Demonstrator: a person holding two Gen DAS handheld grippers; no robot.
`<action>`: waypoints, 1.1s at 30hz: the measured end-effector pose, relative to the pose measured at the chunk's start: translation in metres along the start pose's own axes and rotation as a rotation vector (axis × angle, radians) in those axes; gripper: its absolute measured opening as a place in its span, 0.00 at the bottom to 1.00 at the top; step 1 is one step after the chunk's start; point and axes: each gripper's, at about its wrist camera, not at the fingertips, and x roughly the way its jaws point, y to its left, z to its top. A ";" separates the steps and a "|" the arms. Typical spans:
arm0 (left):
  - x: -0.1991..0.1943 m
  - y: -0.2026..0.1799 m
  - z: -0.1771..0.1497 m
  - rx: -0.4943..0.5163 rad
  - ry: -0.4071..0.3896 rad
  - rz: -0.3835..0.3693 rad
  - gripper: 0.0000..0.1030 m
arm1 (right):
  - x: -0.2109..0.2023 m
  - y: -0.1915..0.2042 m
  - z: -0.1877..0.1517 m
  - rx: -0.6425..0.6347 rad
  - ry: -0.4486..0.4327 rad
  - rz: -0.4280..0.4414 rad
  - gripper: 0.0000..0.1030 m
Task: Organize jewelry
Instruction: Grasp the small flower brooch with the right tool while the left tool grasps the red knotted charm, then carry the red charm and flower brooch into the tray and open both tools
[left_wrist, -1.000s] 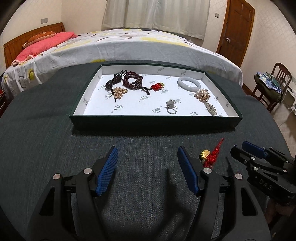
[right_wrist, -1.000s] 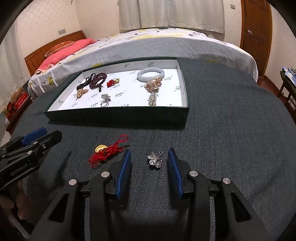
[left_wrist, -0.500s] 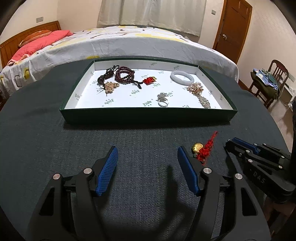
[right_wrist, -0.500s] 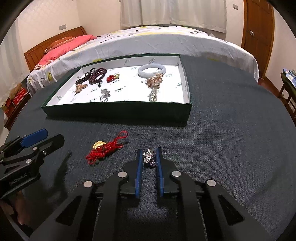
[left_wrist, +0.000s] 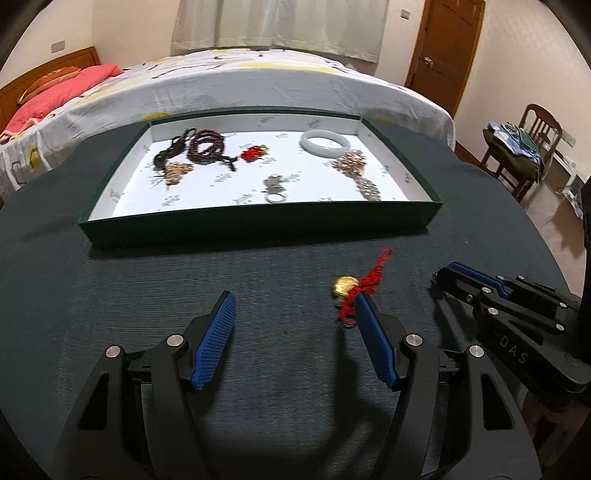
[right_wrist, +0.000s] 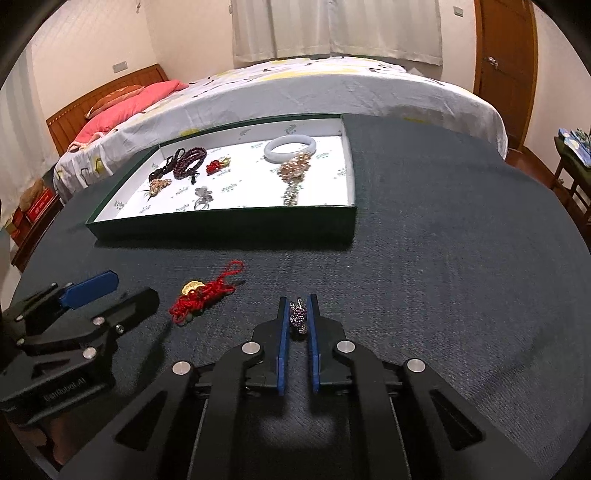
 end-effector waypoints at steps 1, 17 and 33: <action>0.001 -0.002 0.000 0.002 0.001 -0.003 0.63 | -0.001 -0.001 0.000 0.004 -0.003 0.001 0.10; 0.029 -0.034 0.006 0.068 0.045 -0.018 0.53 | -0.011 -0.017 -0.002 0.057 -0.032 0.025 0.09; 0.013 -0.023 0.007 0.083 -0.007 -0.024 0.12 | -0.010 -0.011 -0.004 0.048 -0.027 0.040 0.09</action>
